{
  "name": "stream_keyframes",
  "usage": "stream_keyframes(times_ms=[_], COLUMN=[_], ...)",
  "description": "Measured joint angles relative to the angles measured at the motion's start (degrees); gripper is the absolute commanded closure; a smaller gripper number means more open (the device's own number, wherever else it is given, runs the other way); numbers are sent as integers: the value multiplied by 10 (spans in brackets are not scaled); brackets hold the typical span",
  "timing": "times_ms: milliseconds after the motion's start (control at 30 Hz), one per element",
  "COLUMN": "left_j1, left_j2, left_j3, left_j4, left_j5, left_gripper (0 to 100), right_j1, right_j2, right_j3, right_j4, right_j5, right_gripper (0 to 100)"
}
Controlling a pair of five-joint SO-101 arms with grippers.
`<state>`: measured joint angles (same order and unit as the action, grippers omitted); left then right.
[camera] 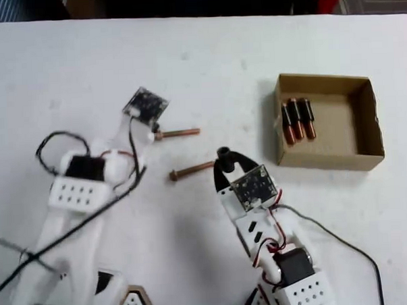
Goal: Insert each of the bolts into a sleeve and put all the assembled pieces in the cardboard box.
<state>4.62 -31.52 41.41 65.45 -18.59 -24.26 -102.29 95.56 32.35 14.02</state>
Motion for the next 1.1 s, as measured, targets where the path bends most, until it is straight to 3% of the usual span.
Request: stream_keyframes(times_ms=[267,433,533,767,1100], left_j1=[33,35,36,36,40], left_j2=[169,287,371,547,701], left_j3=[-135,-264,-353,-558,-772], left_j4=[0,65,120,212,246], left_j5=[84,152,215,449,577], left_gripper=[975,972,972,972,972], right_j1=[0,0,0,0,0], right_j2=[0,0,0,0,0], right_j3=[0,0,0,0,0], right_j4=[0,0,0,0,1], right_j5=[0,0,0,0,0], right_gripper=[981,981,981,981,981])
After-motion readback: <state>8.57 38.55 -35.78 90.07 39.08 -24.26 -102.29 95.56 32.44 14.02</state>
